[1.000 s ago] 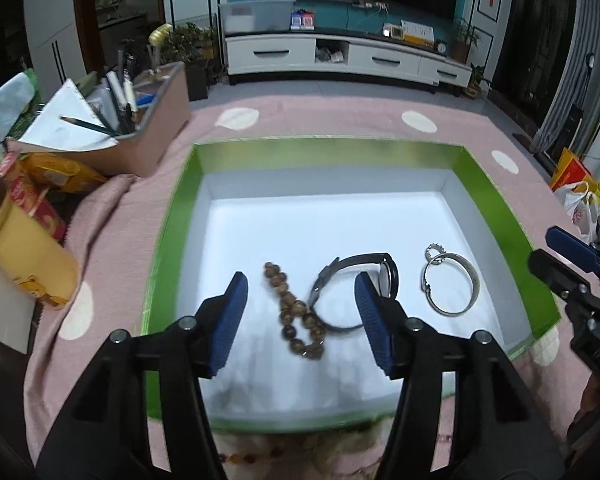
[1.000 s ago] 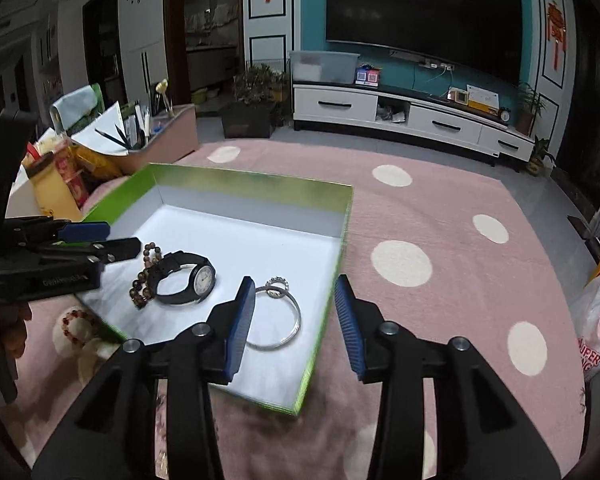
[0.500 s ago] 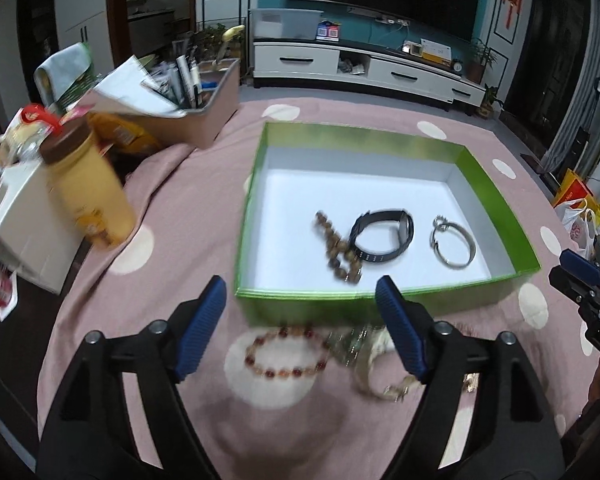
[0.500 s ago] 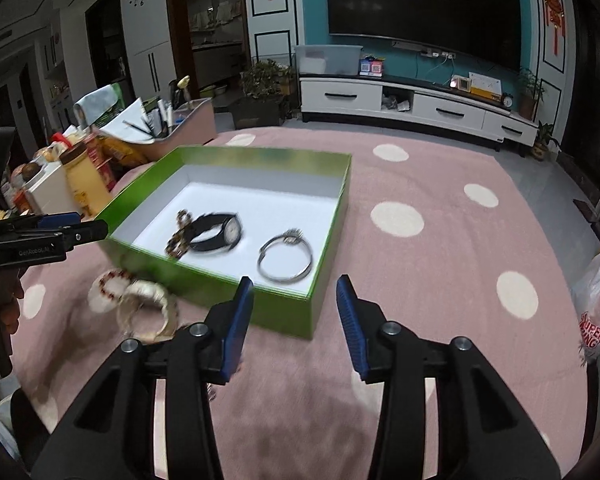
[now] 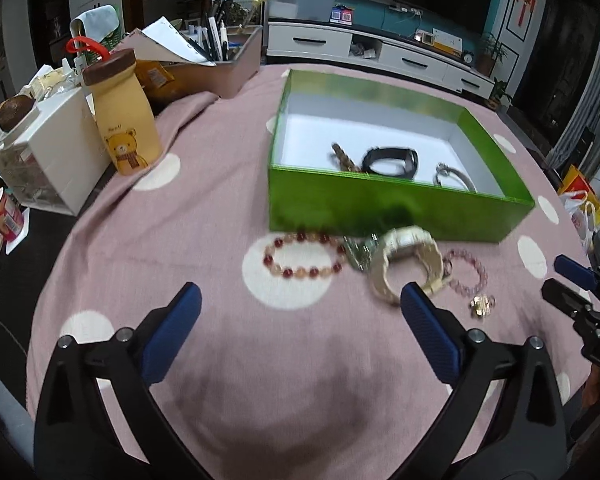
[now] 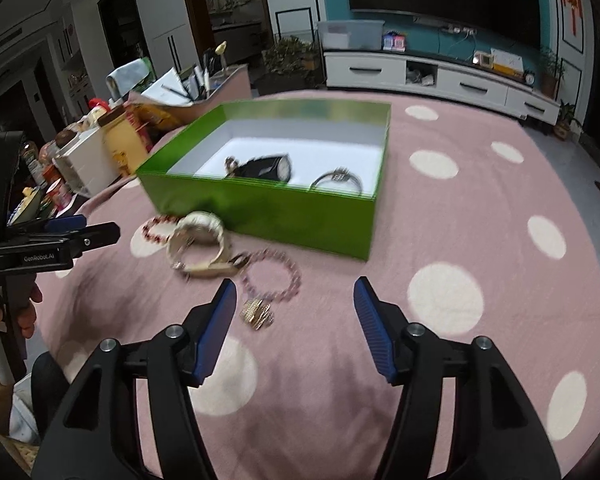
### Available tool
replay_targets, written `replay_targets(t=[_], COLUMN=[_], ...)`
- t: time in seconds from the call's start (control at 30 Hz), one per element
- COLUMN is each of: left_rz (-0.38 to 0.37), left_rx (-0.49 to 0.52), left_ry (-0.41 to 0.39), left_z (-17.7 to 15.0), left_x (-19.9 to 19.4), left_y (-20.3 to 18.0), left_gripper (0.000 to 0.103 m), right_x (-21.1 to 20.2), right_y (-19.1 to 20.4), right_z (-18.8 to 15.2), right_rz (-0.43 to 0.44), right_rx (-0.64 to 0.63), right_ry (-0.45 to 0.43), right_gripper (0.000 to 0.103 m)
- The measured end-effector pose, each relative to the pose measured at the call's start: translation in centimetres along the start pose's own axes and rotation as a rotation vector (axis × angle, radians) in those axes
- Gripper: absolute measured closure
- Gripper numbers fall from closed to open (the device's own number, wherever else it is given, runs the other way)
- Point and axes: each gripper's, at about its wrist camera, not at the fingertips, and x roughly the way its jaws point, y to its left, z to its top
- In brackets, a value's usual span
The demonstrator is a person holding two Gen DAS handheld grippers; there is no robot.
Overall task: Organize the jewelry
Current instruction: 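Withdraw both open grippers from the box back toward the remaining jewelry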
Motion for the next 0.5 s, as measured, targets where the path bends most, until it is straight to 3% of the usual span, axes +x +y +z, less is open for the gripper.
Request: replay_targets(t=[0.5], left_rz=[-0.068], left_rx=[0.009], left_ry=[0.060], left_z=[-2.8], left_x=[0.9], left_y=[-1.9], left_gripper=[0.002], right_x=[2.7], right_y=[2.0], right_z=[-3.2], right_rz=[0.068], right_rx=[0.005], right_ry=[0.093], right_gripper=[0.036])
